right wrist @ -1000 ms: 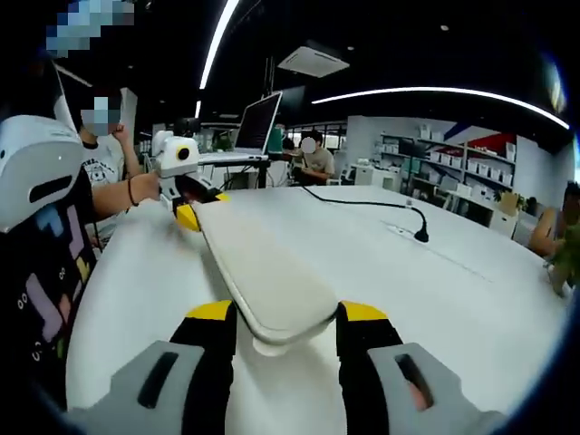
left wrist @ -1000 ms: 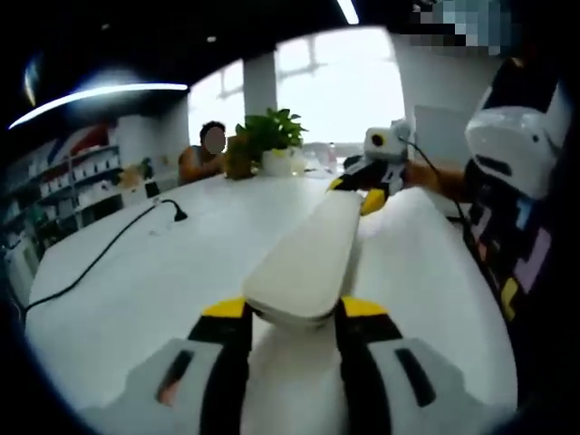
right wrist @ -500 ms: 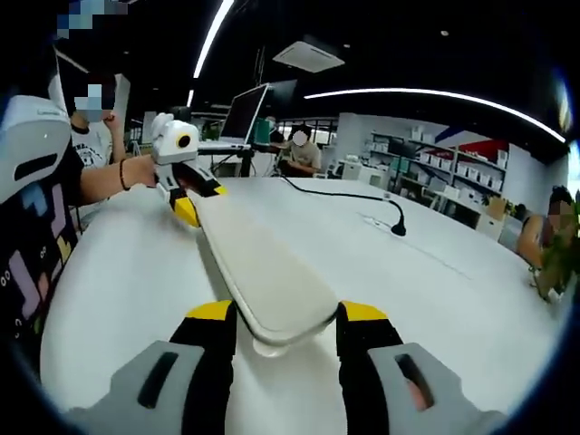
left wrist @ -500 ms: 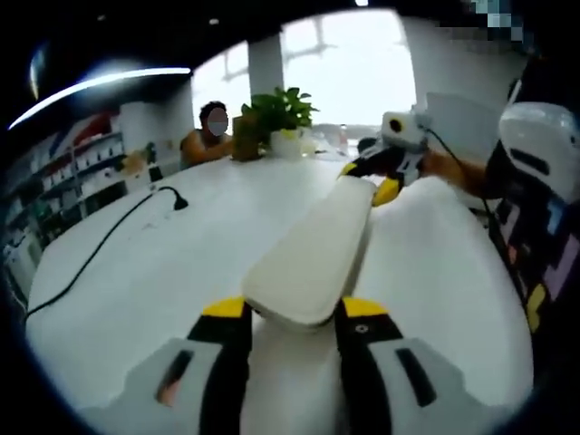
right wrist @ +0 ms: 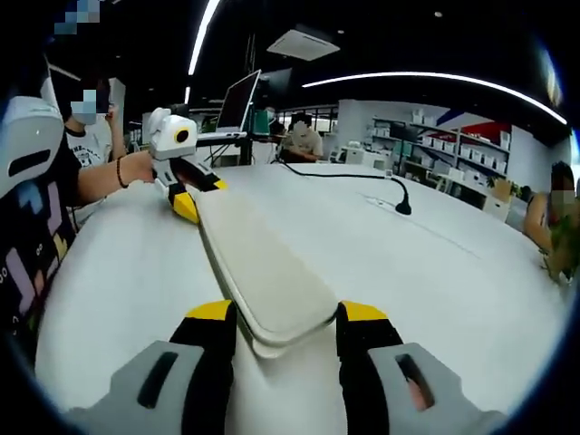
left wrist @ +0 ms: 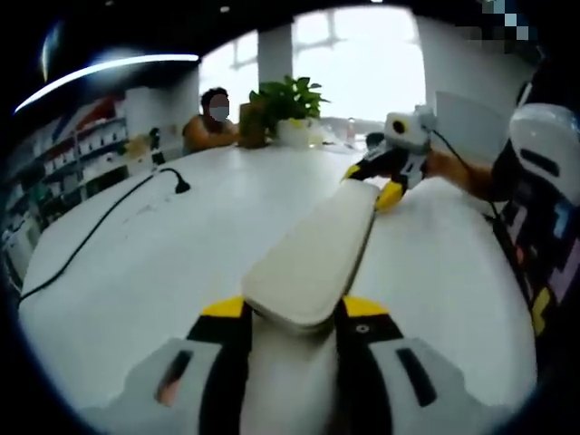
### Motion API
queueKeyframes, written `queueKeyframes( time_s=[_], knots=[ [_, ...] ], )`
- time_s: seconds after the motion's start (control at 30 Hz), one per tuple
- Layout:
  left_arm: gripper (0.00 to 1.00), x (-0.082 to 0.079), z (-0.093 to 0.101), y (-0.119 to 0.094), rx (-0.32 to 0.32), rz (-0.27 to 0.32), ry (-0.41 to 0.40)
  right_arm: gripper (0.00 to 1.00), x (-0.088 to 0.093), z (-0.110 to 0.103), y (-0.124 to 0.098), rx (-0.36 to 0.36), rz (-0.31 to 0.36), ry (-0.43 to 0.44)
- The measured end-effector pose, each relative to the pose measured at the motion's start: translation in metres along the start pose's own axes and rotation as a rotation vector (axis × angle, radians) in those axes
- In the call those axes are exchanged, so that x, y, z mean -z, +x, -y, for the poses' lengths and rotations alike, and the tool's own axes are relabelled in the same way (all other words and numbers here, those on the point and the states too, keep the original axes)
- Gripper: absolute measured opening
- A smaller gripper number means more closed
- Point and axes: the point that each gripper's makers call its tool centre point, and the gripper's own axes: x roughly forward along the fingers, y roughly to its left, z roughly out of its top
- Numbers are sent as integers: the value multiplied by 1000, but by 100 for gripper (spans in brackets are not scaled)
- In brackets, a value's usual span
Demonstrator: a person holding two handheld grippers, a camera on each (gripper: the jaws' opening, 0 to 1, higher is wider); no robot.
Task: Arrange the utensils inside the cutlery case until each visible utensil rests in its matching compartment.
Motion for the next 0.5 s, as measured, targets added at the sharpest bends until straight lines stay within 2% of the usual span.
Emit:
queueKeyframes(
  time_s=[0.13,0.17,0.5],
  knots=[
    [39,5,1,1,22,-13,-61,45,1,1,1,-14,9,20],
    [39,3,1,1,20,0,-56,45,0,1,1,-14,10,18],
    [40,2,3,-1,23,-1,-46,45,2,1,1,-14,-12,-13]
  ],
)
